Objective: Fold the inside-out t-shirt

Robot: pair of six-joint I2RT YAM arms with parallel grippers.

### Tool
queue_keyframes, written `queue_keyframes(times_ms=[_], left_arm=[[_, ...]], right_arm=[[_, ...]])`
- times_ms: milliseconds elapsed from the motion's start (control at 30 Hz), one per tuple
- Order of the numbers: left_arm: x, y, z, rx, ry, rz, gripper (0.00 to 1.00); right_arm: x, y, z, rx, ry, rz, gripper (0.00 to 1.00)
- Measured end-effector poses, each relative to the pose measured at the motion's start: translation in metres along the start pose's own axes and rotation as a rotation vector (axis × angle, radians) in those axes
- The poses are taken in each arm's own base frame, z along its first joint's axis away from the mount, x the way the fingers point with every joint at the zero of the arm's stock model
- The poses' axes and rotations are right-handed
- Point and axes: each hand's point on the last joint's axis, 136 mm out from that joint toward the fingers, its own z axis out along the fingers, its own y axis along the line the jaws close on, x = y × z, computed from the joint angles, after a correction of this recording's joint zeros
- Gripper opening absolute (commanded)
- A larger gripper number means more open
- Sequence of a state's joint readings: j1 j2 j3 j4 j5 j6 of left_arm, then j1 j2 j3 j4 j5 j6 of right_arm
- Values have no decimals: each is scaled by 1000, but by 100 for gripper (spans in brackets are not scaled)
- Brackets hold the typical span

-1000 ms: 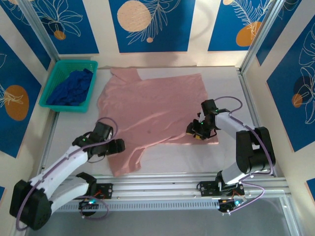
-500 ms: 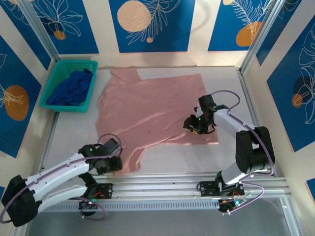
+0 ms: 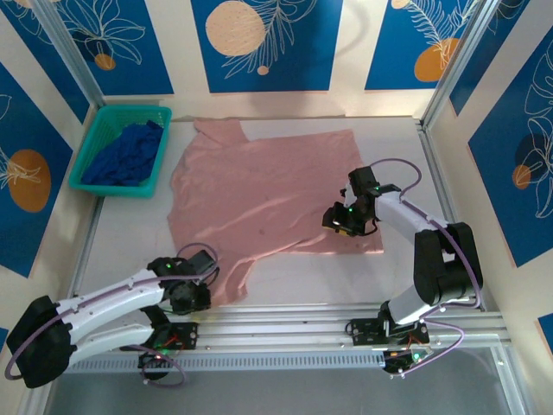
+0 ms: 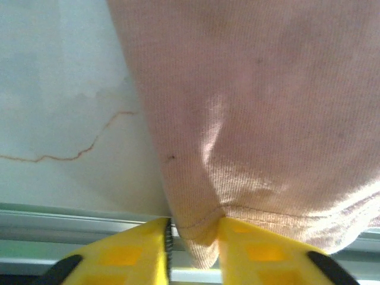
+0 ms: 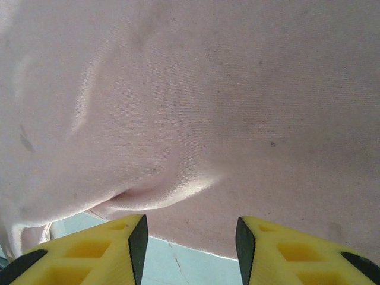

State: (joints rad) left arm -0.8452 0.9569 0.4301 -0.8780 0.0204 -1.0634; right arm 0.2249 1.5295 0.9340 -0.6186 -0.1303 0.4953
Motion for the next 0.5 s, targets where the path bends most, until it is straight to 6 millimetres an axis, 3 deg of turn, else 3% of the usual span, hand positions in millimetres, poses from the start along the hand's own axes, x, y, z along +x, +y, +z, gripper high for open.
queue_keyframes(times_ms=[167,500], left_arm=[[-4,0,-2,-2,-21,8,0],[-32,-15,-49,79,-185,27,0]], right_arm=[[-1,-7,-2,26,-7,-3,46],[-5,-26,-13,98,-38,16,47]])
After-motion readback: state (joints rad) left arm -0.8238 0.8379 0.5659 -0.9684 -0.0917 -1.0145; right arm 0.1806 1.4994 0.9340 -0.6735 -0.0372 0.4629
